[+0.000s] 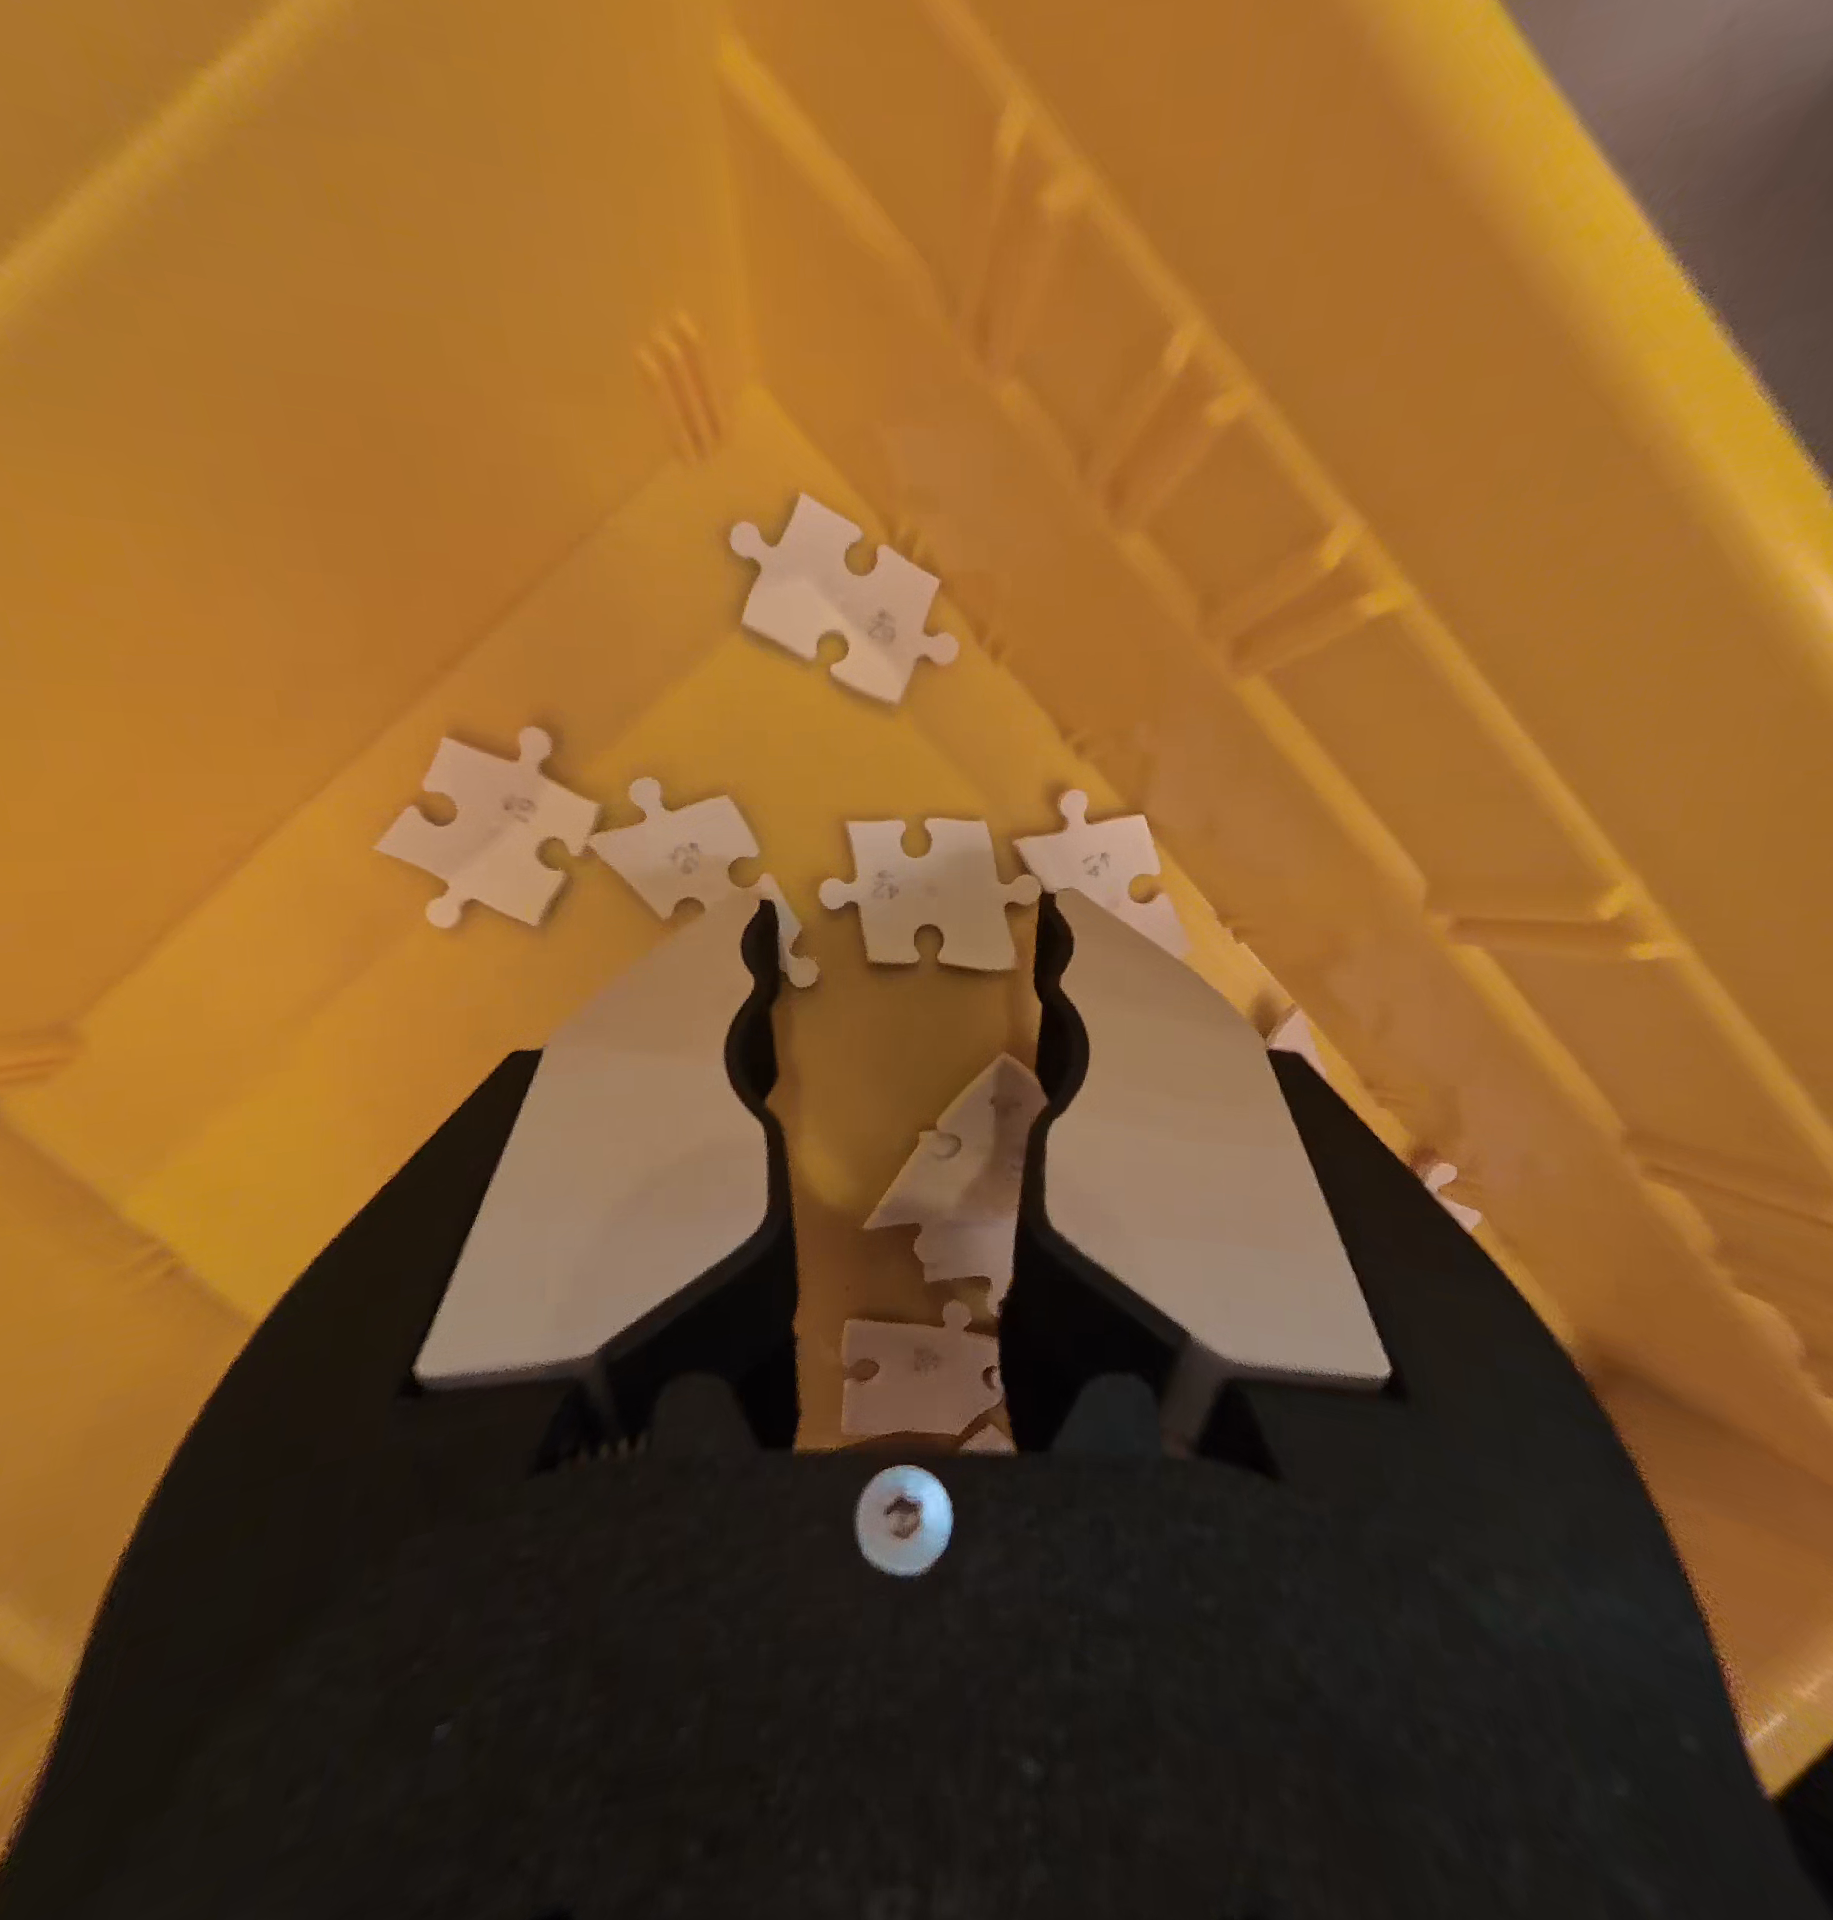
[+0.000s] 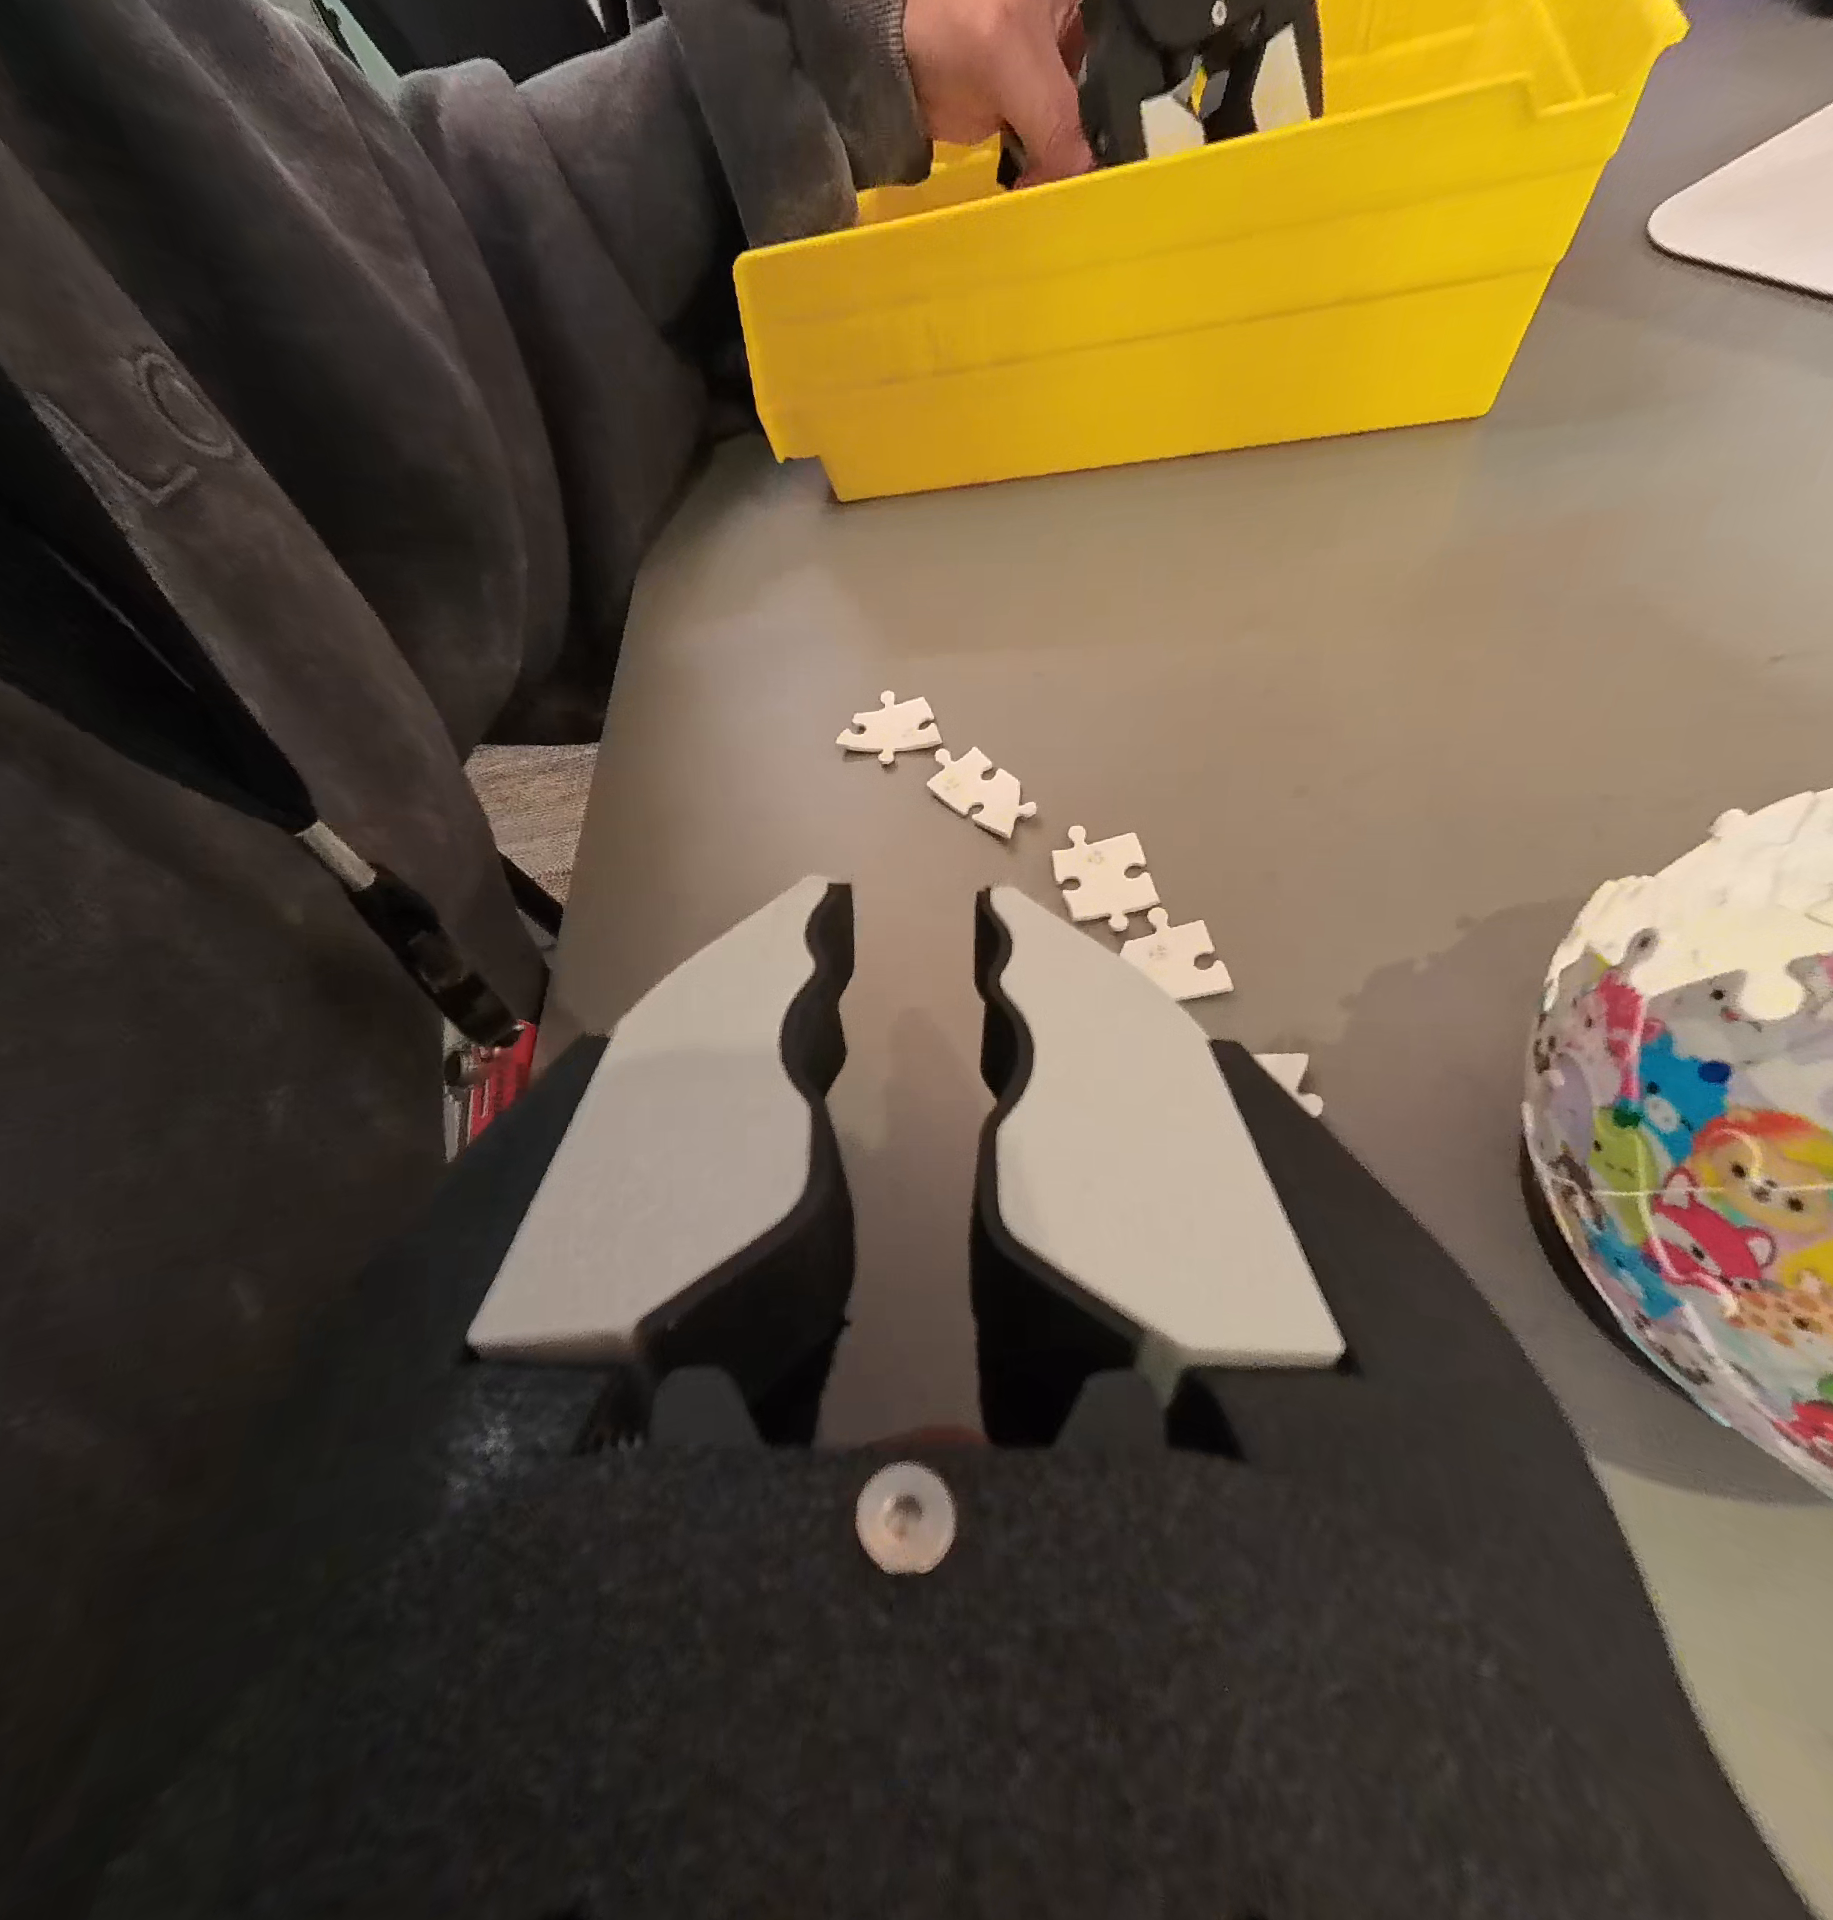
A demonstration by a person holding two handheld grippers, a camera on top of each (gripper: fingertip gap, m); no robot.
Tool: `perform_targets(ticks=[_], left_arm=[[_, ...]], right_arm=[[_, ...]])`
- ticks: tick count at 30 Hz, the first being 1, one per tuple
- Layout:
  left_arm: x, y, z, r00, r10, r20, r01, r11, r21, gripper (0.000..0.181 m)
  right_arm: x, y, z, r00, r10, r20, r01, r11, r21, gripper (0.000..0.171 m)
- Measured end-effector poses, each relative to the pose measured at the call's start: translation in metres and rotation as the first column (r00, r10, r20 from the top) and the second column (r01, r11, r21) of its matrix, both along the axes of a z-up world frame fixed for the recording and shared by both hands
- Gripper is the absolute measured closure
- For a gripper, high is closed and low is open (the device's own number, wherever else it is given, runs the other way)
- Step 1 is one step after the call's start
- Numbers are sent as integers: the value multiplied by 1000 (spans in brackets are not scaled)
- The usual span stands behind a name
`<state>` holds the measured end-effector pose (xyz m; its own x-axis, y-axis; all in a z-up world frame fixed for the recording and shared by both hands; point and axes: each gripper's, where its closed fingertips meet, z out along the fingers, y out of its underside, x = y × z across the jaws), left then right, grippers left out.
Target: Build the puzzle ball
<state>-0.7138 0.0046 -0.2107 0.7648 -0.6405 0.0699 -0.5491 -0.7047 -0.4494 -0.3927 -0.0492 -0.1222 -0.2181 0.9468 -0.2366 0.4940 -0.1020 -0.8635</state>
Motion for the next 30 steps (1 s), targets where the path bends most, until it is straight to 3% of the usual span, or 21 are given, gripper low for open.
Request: perform_targets(ticks=[5, 23, 26, 30], left_arm=[[-7, 1, 0, 991, -26, -131, 37, 996, 81, 127], [5, -4, -2, 994, -84, -68, 89, 993, 72, 141], [2, -10, 21, 998, -57, -41, 62, 990, 124, 141], [16, -34, 92, 996, -69, 54, 52, 963, 263, 141]], right_arm=[[1, -3, -6, 1000, 11, 22, -11, 1000, 12, 149], [-4, -8, -13, 995, 35, 95, -36, 999, 5, 147], [-7, -11, -11, 994, 46, 99, -47, 999, 12, 147], [-8, -11, -11, 993, 48, 107, -49, 999, 10, 147]])
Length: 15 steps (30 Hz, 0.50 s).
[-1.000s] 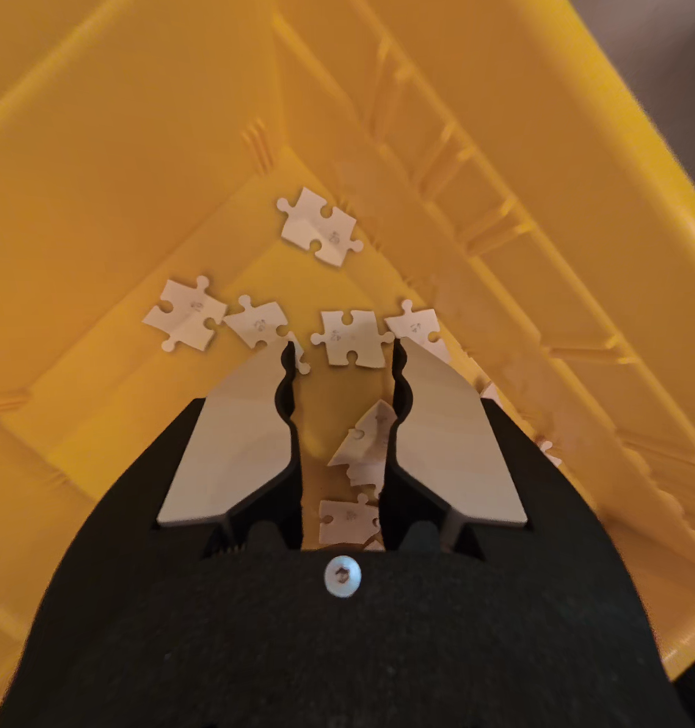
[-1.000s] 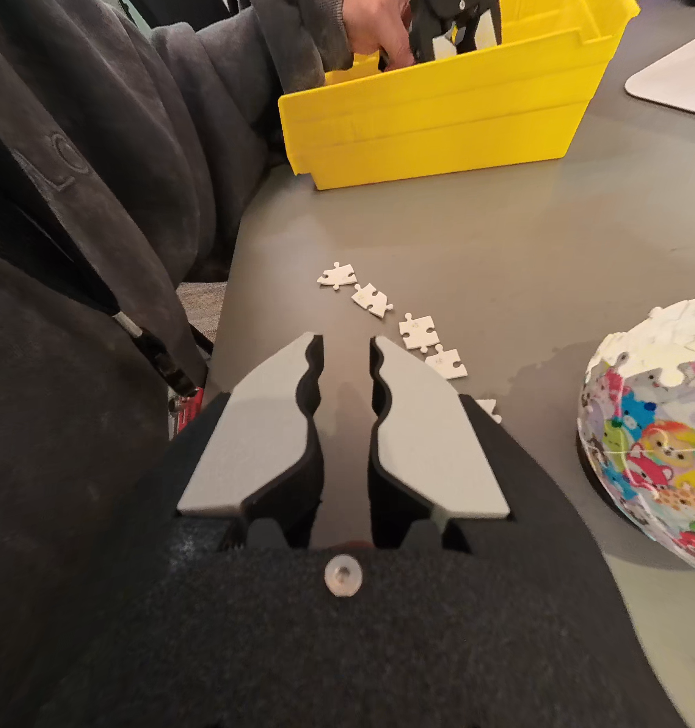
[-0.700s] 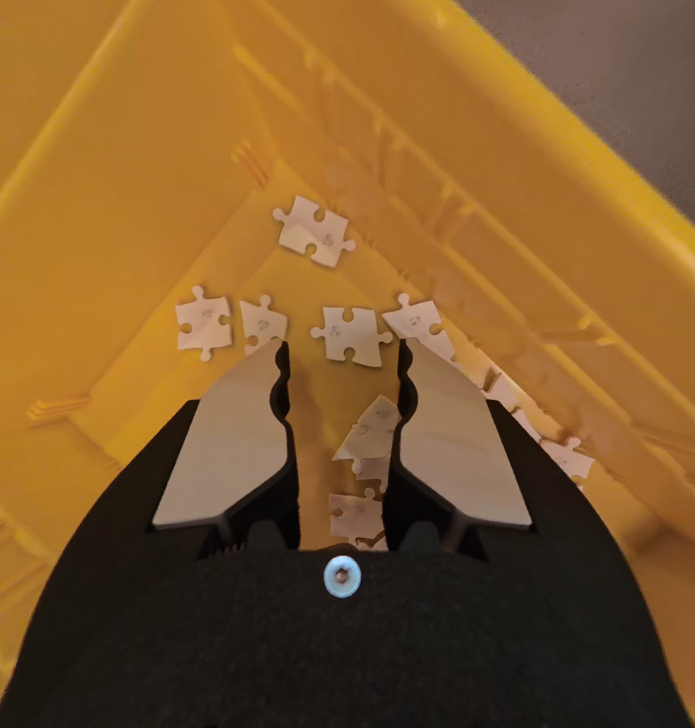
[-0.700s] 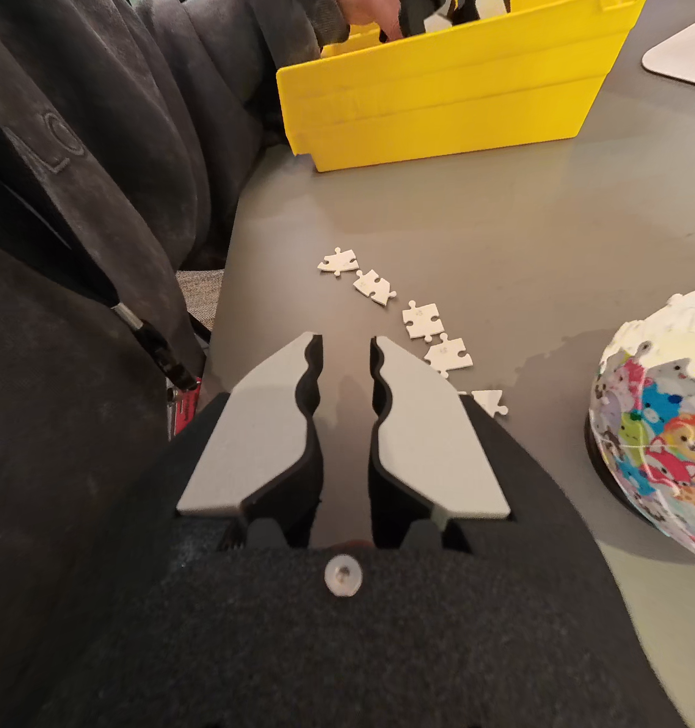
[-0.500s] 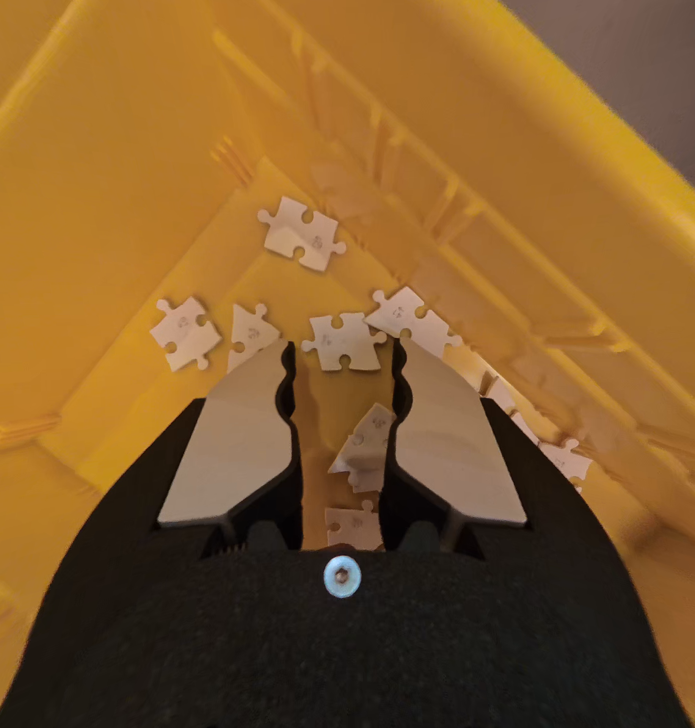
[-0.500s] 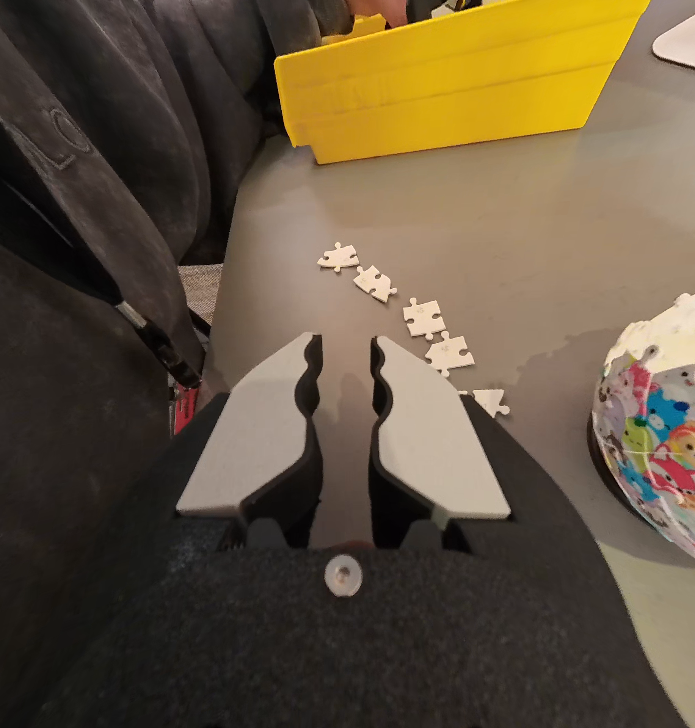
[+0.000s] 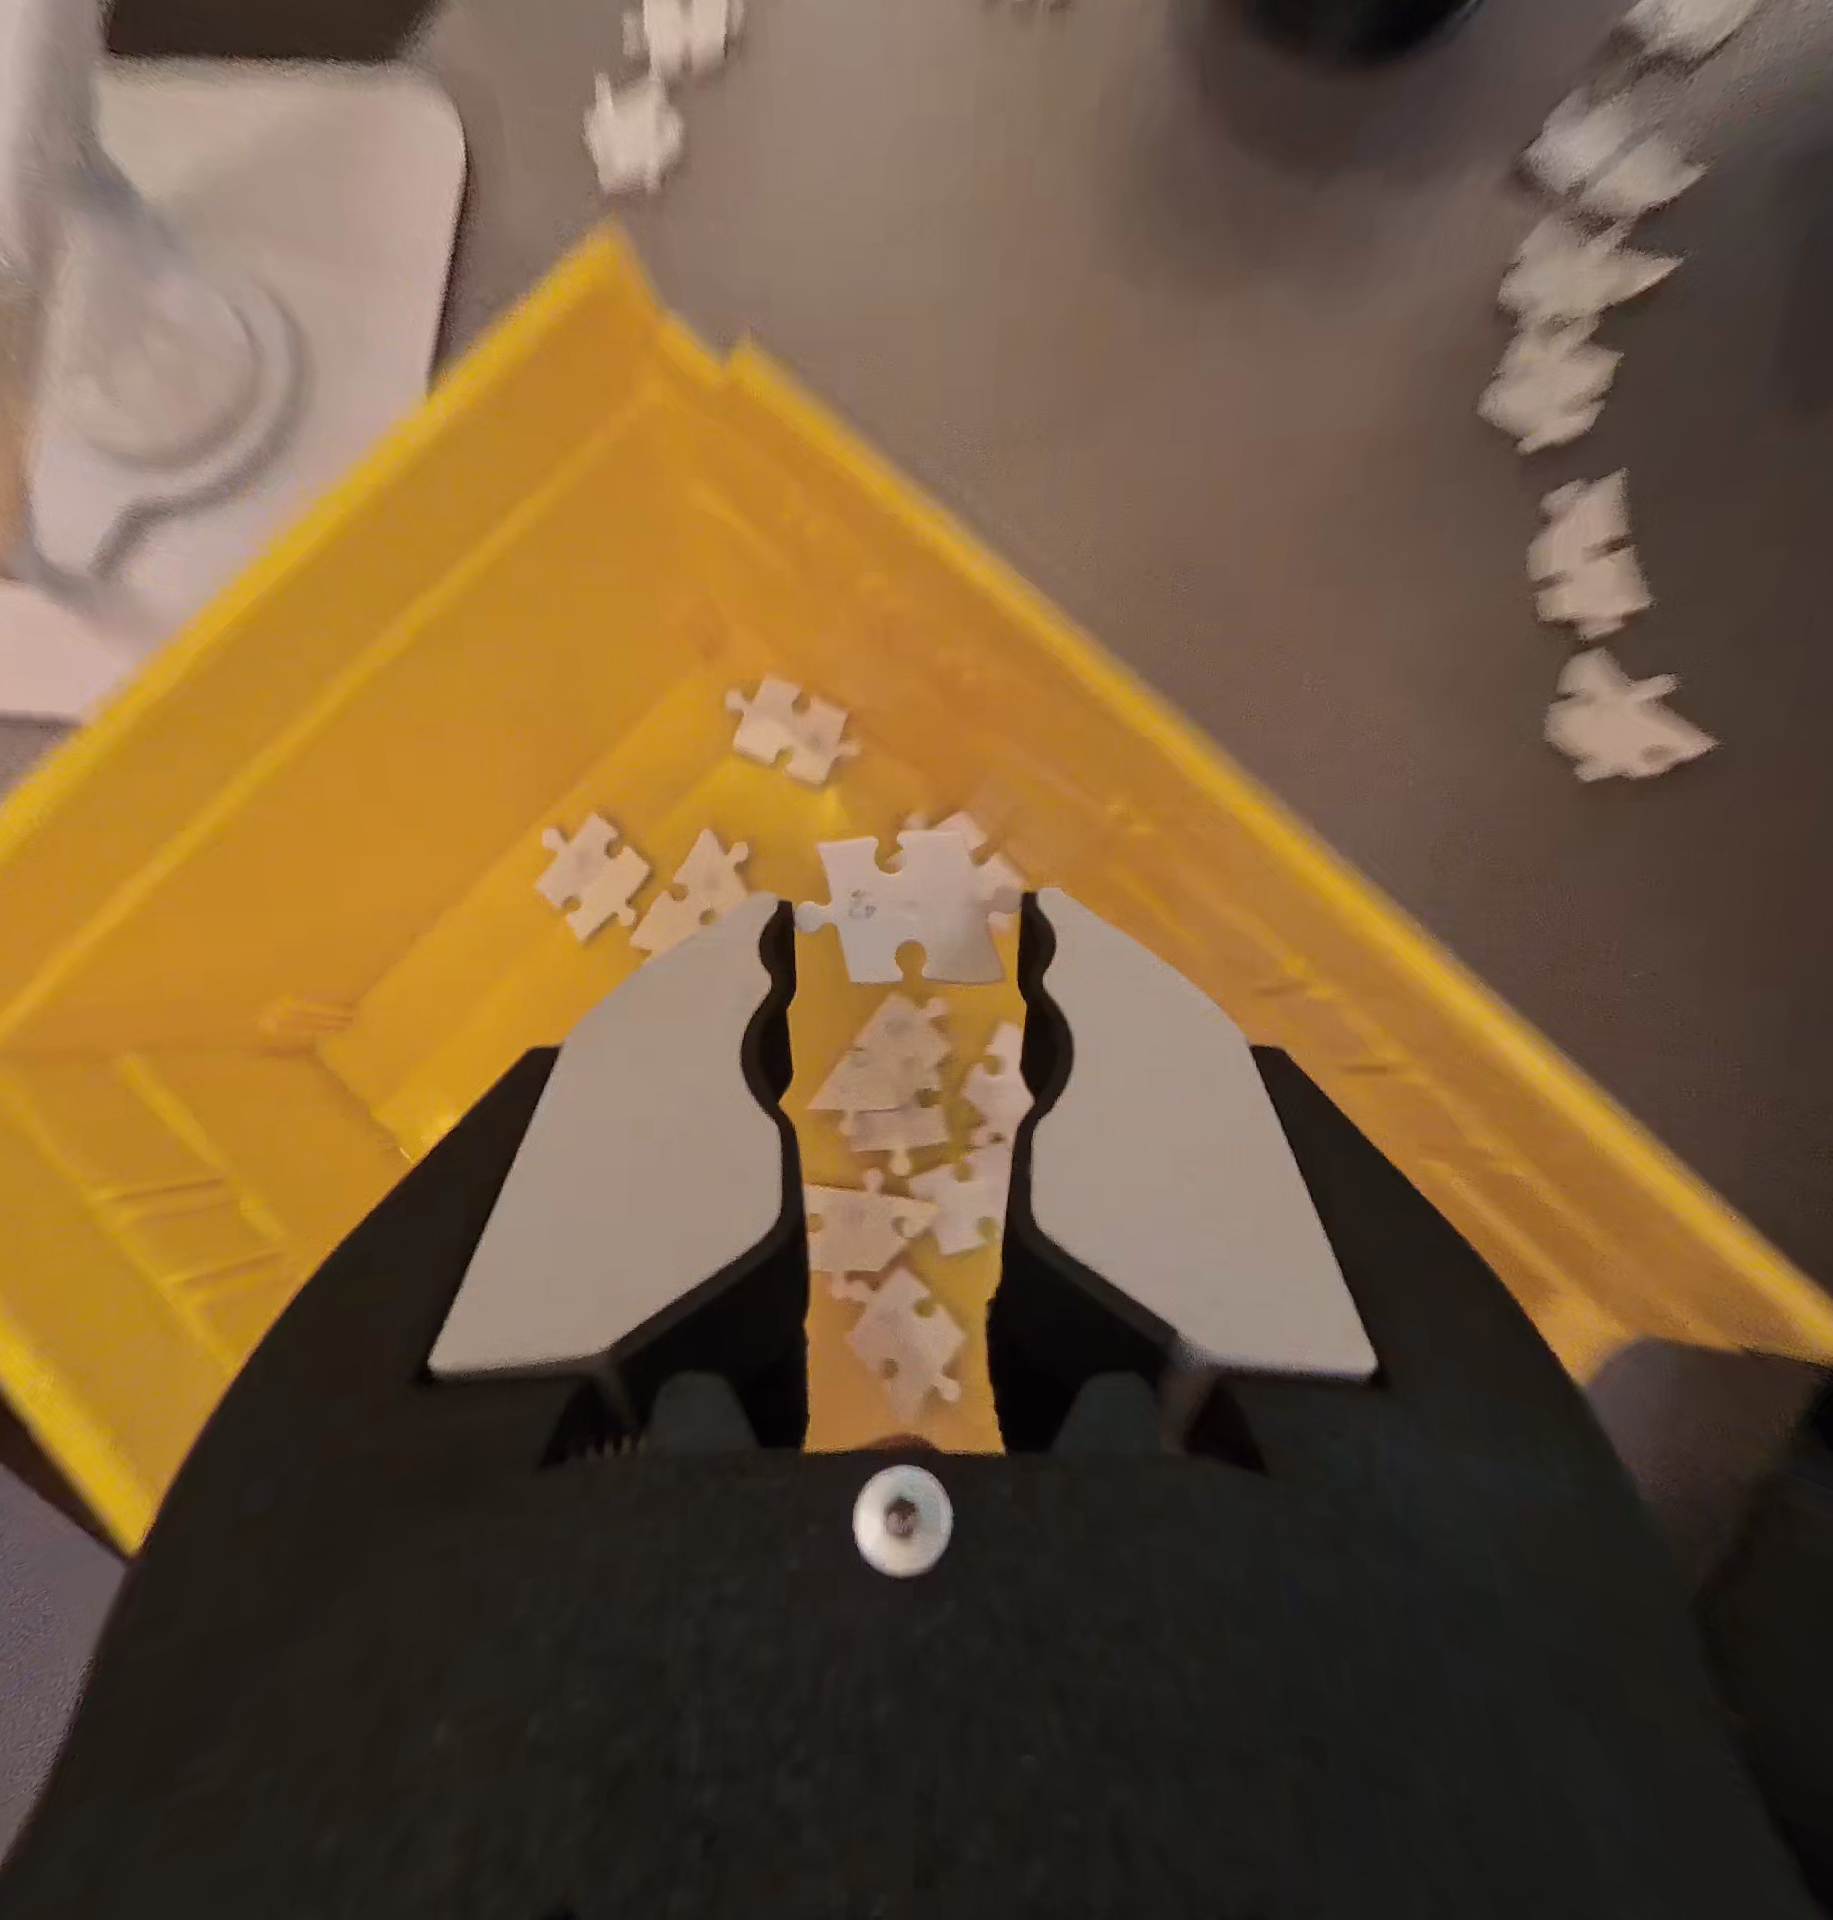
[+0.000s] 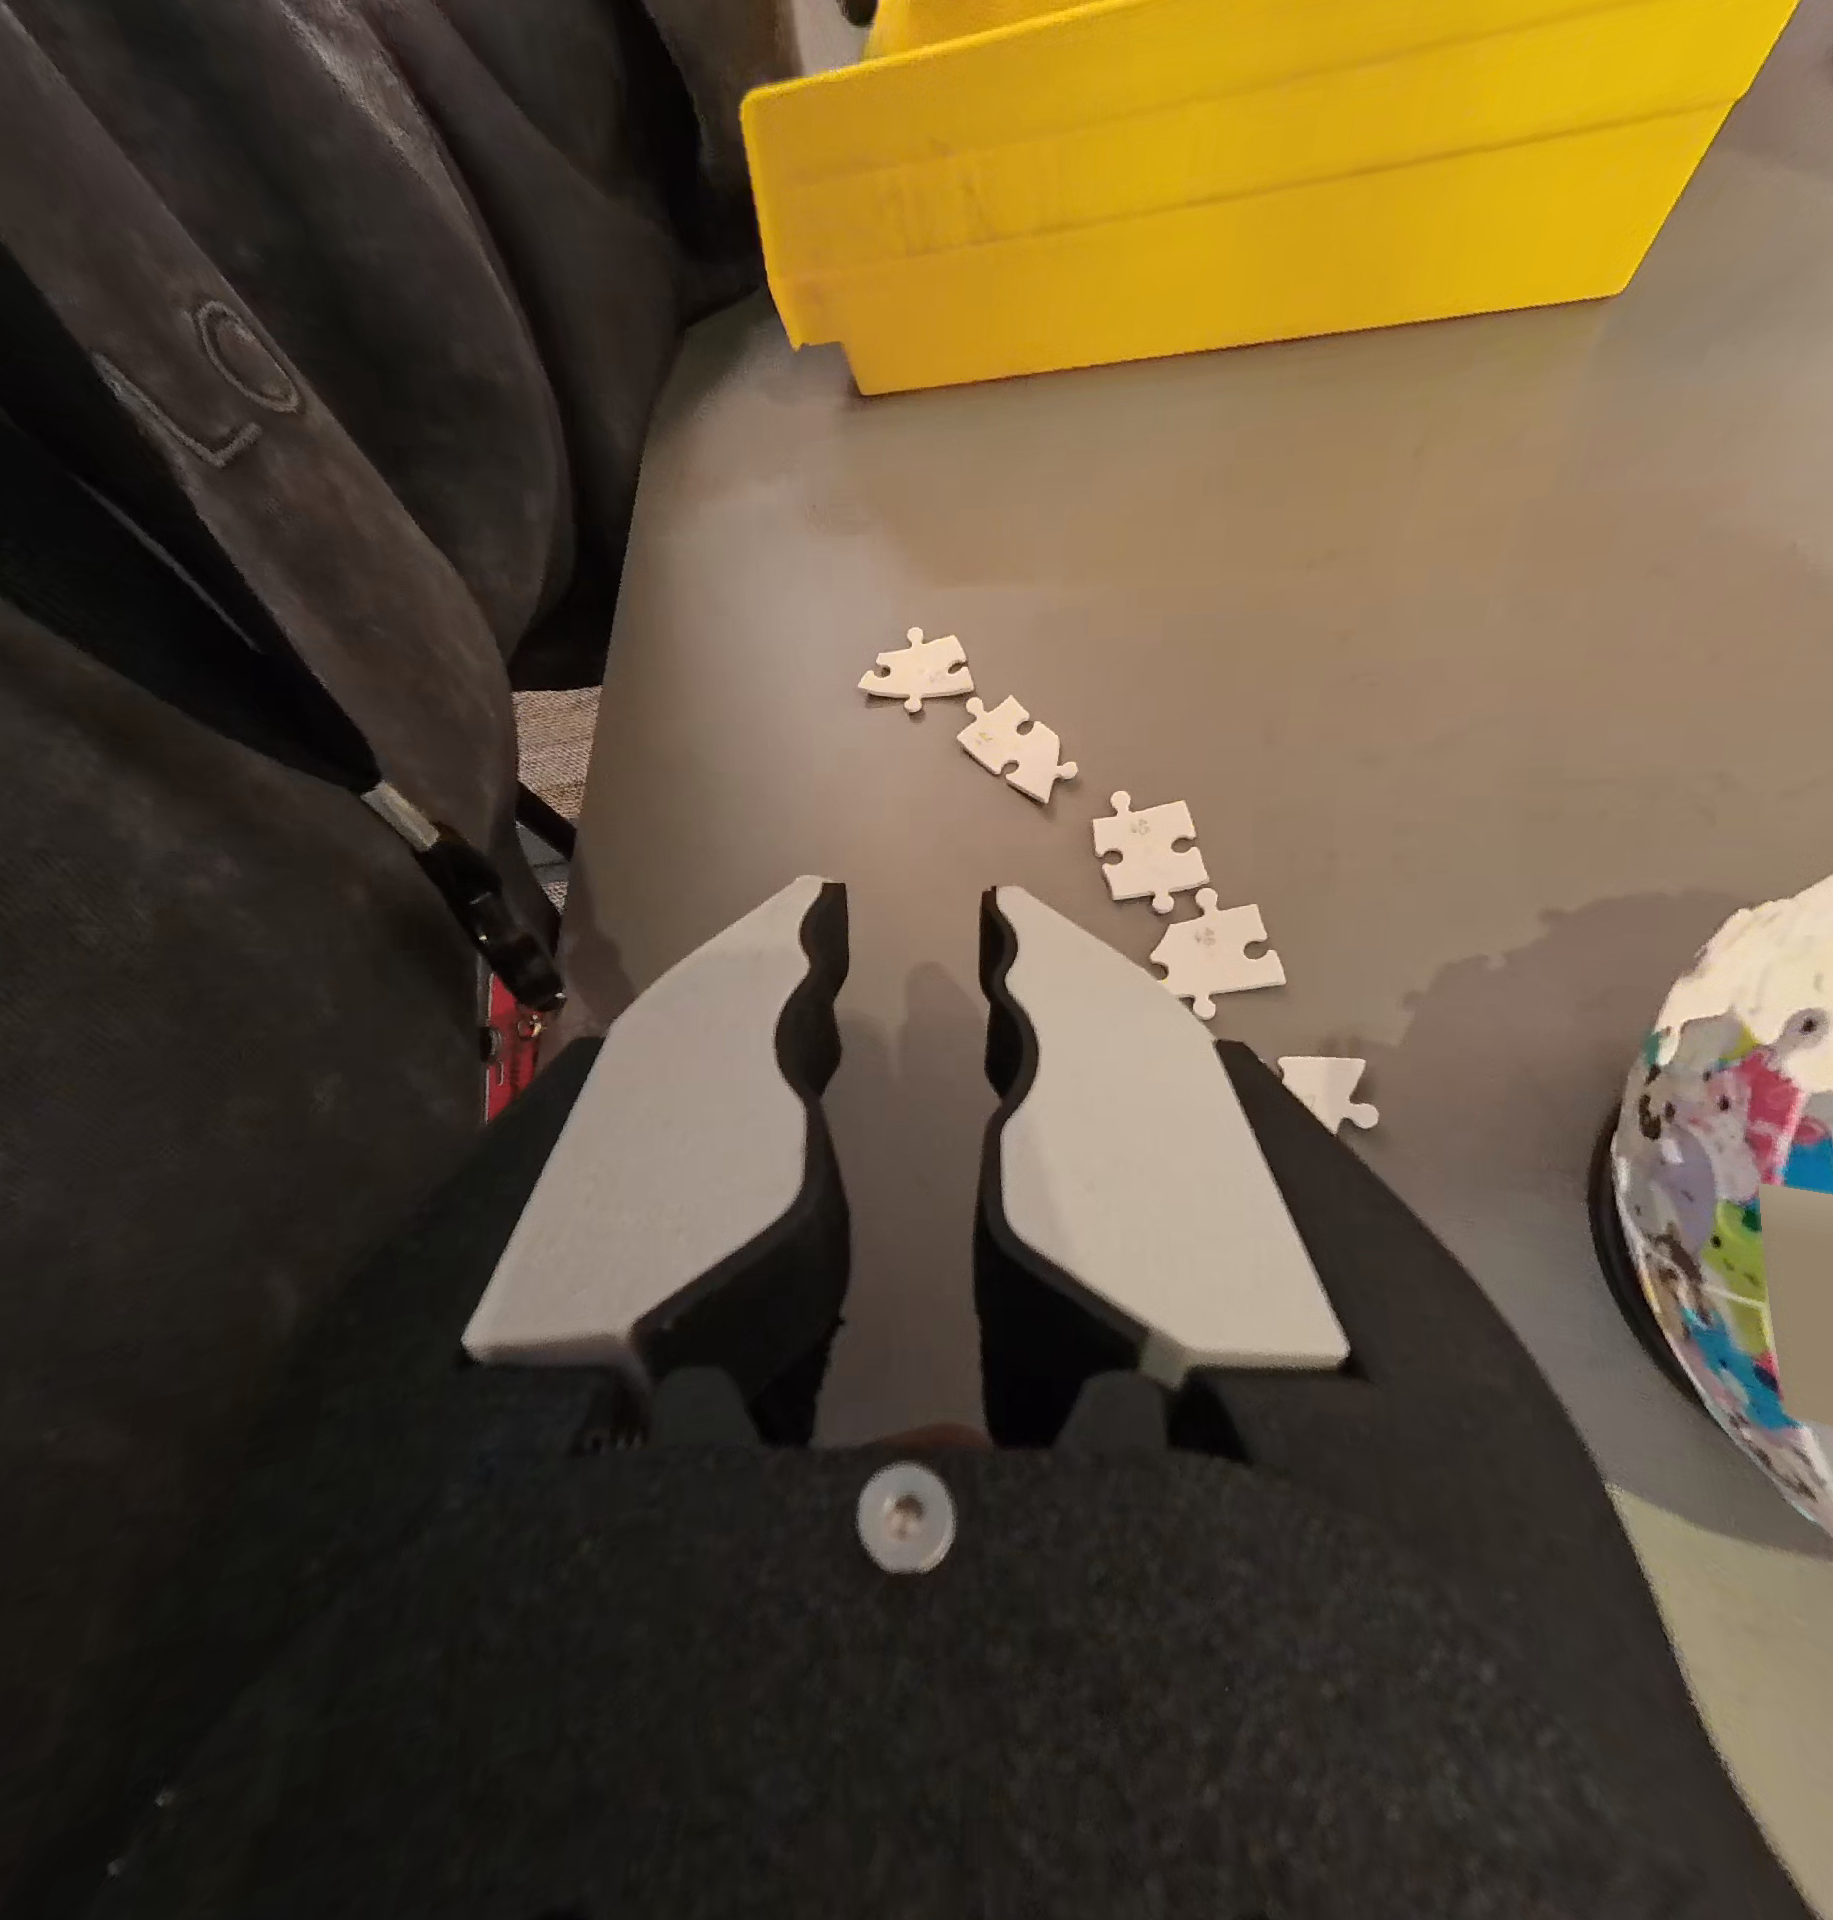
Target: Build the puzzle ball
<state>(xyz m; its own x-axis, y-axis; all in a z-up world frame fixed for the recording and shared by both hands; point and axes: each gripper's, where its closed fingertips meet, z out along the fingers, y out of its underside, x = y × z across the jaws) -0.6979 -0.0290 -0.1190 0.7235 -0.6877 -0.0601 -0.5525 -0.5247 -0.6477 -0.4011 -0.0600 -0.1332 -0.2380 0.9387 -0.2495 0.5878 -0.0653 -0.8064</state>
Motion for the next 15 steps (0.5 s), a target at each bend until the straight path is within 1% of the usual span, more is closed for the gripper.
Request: perform_targets(ticks=[3, 5, 7, 9, 11, 13, 15], left_arm=[[35, -34, 42, 993, -101, 56, 98, 994, 56, 141], [70, -59, 56, 976, -204, 74, 200, 978, 59, 141], [104, -81, 58, 953, -297, 55, 296, 955, 30, 141], [140, -101, 50, 921, -388, 42, 389, 921, -23, 141], [173, -117, 31, 884, -467, 35, 468, 878, -104, 141], [191, -128, -2, 859, -511, -20, 493, 839, -231, 141], [193, -135, -36, 841, -533, -92, 476, 811, -342, 141]], right_arm=[[-1, 0, 1, 1000, -2, -4, 2, 1000, -10, 147], [-2, -2, 3, 1000, -2, -15, 2, 1000, -13, 147], [-2, -4, 6, 1000, 3, -25, -3, 1000, -13, 147], [0, -8, 6, 999, 5, -33, -5, 1000, -9, 147], [2, -12, 6, 999, 6, -41, -6, 1000, -15, 147], [6, -16, 6, 999, 7, -42, -8, 1000, -13, 147], [10, -19, 7, 999, 5, -47, -5, 1000, 3, 146]])
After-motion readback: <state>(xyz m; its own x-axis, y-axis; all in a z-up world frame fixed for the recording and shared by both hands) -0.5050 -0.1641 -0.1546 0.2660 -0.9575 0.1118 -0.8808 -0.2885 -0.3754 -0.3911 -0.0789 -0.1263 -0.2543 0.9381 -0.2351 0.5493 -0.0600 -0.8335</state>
